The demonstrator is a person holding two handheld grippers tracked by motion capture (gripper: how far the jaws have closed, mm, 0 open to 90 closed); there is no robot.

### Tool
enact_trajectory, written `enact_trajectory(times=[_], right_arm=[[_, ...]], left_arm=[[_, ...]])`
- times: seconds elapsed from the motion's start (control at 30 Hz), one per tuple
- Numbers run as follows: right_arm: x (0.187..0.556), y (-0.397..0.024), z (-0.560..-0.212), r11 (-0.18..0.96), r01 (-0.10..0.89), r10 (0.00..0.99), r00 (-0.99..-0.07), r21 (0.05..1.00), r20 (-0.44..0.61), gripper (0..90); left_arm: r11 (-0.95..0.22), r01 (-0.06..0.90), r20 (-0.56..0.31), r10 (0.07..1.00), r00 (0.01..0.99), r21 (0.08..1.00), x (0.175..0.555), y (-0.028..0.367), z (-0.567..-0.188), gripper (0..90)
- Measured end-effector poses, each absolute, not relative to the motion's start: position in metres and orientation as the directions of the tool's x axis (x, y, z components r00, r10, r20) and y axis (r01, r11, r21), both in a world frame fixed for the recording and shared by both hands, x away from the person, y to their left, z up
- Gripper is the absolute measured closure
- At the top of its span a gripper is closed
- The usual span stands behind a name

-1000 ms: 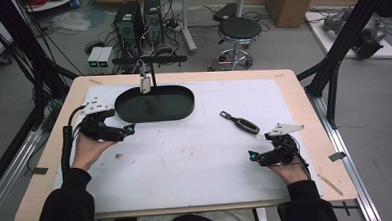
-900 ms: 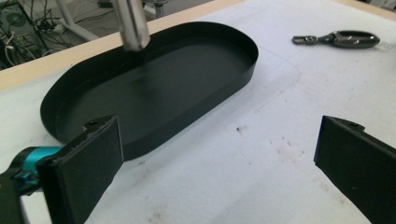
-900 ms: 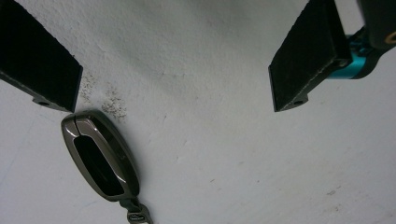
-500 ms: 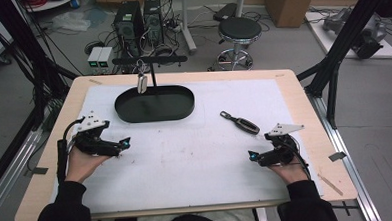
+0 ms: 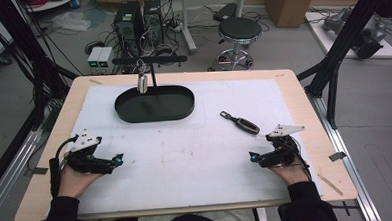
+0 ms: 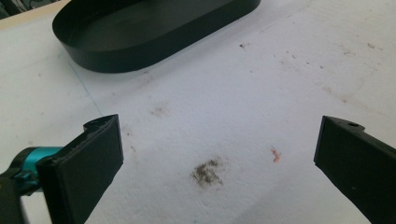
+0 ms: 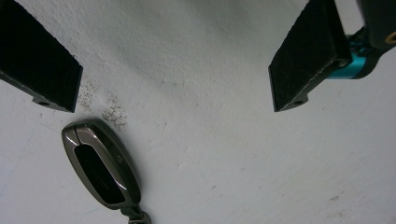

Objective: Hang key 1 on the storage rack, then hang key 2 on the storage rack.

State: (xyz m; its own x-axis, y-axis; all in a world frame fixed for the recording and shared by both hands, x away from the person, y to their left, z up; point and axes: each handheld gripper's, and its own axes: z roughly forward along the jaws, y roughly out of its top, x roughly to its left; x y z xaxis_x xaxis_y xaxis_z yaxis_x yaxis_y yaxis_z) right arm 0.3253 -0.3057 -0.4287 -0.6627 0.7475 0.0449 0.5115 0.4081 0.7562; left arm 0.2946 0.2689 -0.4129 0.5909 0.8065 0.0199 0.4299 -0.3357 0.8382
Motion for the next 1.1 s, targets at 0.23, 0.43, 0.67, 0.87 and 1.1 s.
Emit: enact_trajectory(times=[0.23, 0.43, 0.67, 0.87, 1.1], right_arm=[[0.326, -0.306, -0.43, 0.411, 0.514, 0.747, -0.663, 0.753, 0.045, 2.0], [0.33, -0.305, -0.425, 0.395, 0.507, 0.752, -0.657, 0.766, 0.047, 1.9], [0.343, -0.298, -0.414, 0.389, 0.493, 0.747, -0.663, 0.778, 0.047, 2.0], [0.359, -0.293, -0.409, 0.401, 0.512, 0.749, -0.66, 0.759, 0.049, 1.9], [0.37, -0.286, -0.401, 0.43, 0.501, 0.738, -0.674, 0.751, 0.026, 2.0]], left_arm=[[-0.32, 0.443, 0.008, 0.818, 0.575, 0.838, 0.283, 0.273, -0.421, 1.8], [-0.301, 0.436, 0.0, 0.824, 0.567, 0.848, 0.279, 0.276, -0.422, 1.8], [-0.315, 0.432, 0.011, 0.818, 0.575, 0.845, 0.276, 0.278, -0.425, 1.8], [-0.329, 0.429, 0.028, 0.82, 0.572, 0.842, 0.275, 0.278, -0.428, 1.8], [-0.336, 0.433, 0.031, 0.818, 0.574, 0.837, 0.275, 0.279, -0.43, 1.8]])
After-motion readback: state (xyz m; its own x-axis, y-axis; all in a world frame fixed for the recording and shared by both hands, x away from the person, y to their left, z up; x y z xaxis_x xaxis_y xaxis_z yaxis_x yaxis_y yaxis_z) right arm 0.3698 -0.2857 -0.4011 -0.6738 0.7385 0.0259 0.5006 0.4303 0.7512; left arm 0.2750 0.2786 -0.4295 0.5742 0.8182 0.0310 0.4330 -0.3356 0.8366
